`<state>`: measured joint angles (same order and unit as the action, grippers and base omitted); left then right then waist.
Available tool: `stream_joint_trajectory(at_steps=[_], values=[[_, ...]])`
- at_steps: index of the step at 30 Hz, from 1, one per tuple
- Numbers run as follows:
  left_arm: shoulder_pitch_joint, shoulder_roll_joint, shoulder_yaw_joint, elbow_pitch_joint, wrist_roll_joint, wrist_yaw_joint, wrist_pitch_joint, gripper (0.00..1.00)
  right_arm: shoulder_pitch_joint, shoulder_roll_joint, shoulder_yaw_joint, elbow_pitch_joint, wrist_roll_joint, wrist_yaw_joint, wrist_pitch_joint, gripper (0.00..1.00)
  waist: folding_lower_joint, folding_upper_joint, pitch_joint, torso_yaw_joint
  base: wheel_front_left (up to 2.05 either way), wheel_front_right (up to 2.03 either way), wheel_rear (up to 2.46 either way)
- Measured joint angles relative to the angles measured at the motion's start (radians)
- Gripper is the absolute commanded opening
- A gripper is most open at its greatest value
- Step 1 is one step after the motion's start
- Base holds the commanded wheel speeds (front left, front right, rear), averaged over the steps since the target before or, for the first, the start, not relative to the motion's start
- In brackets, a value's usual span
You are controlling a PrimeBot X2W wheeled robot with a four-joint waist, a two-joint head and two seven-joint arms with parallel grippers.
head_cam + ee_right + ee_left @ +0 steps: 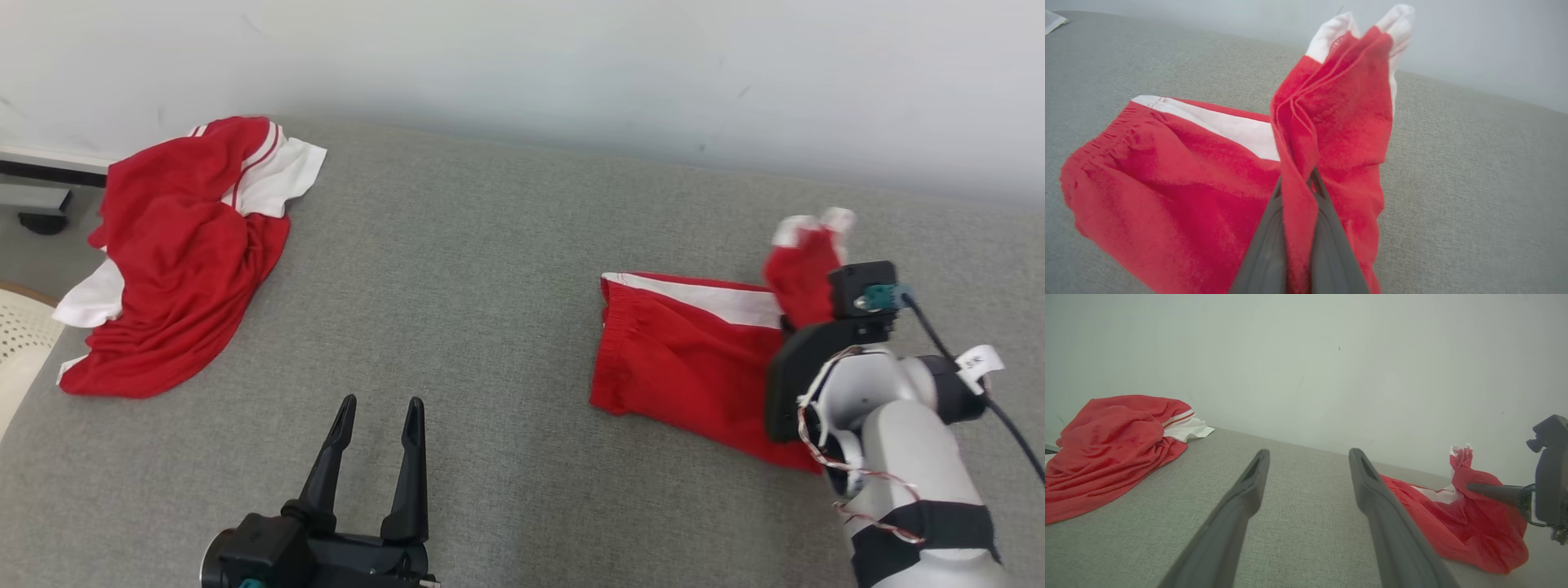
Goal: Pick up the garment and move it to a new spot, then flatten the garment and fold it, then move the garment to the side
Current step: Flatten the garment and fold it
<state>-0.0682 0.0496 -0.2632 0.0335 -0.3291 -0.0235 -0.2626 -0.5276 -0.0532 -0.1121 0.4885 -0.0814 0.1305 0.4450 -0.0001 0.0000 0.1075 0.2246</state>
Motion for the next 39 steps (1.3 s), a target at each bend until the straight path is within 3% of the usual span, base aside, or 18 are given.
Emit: stream_joint_trajectory(at_steps=[7, 25, 26, 27, 33, 39], values=[[-0.005, 0.0, -0.014, 0.008, -0.013, 0.0, 0.0, 1.0, 0.023, 0.002, 0.171, -0.056, 0.131, 0.0, 0.065, 0.0, 0.0, 0.0, 0.009, 0.029, 0.0, 0.0, 0.0], [-0.013, 0.0, -0.032, 0.015, -0.026, 0.007, 0.0, 1.0, -0.05, 0.003, 0.26, 0.094, 0.221, 0.0, 0.0, 0.0, 0.0, 0.0, 0.017, 0.111, 0.0, 0.0, 0.0], [-0.013, 0.0, -0.034, 0.015, -0.027, 0.007, 0.0, 1.0, -0.051, 0.003, 0.26, 0.106, 0.221, 0.0, -0.007, 0.17, 0.0, 0.0, 0.017, 0.112, 0.0, 0.0, 0.0], [-0.013, 0.0, -0.035, 0.015, -0.029, 0.007, 0.0, 1.0, -0.052, 0.003, 0.262, 0.114, 0.221, 0.0, -0.011, 1.0, 0.0001, 0.0, 0.017, 0.113, 0.0, 0.0, 0.0], [-0.013, 0.0, -0.03, 0.018, -0.028, 0.01, 0.0, 1.0, -0.074, 0.003, 0.259, 0.11, 0.266, 0.0, -0.066, 1.0, 0.0001, 0.0, 0.014, 0.108, 0.0, 0.0, 0.0], [-0.003, 0.0, -0.019, 0.017, -0.021, 0.01, 0.0, 1.0, -0.073, 0.003, 0.158, 0.056, 0.227, 0.0, -0.124, 1.0, 0.0002, 0.0, -0.003, 0.091, 0.0, 0.0, 0.0]])
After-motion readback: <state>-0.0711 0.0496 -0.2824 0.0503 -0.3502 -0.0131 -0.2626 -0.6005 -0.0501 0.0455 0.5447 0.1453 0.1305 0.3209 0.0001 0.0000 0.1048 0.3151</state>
